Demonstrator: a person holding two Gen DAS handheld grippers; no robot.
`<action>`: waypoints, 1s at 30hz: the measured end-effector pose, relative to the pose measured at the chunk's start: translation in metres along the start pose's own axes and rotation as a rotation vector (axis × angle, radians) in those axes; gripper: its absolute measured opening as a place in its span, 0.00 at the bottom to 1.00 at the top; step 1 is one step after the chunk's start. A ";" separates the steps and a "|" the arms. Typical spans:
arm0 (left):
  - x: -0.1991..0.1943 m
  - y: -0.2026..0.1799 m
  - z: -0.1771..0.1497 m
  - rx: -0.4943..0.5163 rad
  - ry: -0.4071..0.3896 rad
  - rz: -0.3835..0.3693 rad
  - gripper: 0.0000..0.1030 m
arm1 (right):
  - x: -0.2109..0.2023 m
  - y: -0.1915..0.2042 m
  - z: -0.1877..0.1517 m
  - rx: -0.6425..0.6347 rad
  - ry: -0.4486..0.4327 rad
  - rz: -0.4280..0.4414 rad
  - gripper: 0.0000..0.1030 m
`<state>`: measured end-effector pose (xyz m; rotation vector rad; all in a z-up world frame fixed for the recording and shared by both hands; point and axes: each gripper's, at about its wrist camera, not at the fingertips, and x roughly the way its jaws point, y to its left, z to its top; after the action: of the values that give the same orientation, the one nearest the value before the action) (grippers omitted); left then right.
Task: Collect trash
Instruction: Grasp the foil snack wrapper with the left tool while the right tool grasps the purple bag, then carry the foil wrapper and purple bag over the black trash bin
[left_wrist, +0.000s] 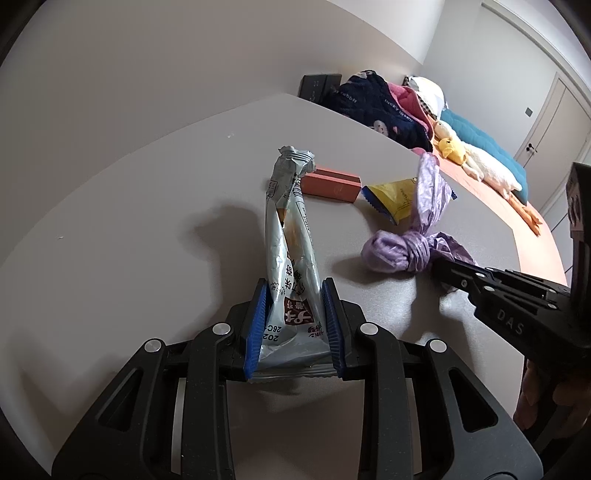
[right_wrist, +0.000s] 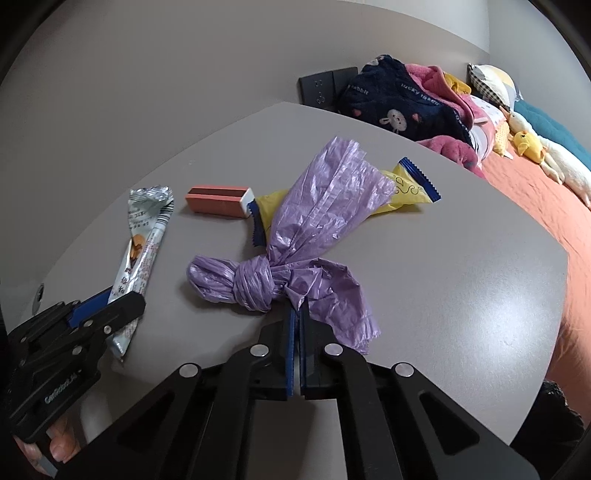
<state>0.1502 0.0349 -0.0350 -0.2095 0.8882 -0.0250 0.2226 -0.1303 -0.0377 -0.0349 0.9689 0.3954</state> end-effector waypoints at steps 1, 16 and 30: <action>-0.001 -0.001 -0.001 0.001 -0.001 -0.001 0.28 | -0.002 0.000 0.000 0.000 -0.003 0.001 0.02; -0.041 -0.023 -0.012 0.011 -0.044 -0.022 0.28 | -0.063 -0.009 -0.014 0.036 -0.086 0.060 0.02; -0.083 -0.065 -0.028 0.049 -0.082 -0.054 0.28 | -0.128 -0.022 -0.043 0.068 -0.148 0.076 0.02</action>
<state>0.0799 -0.0242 0.0238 -0.1872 0.7990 -0.0878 0.1317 -0.1989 0.0380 0.0919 0.8384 0.4287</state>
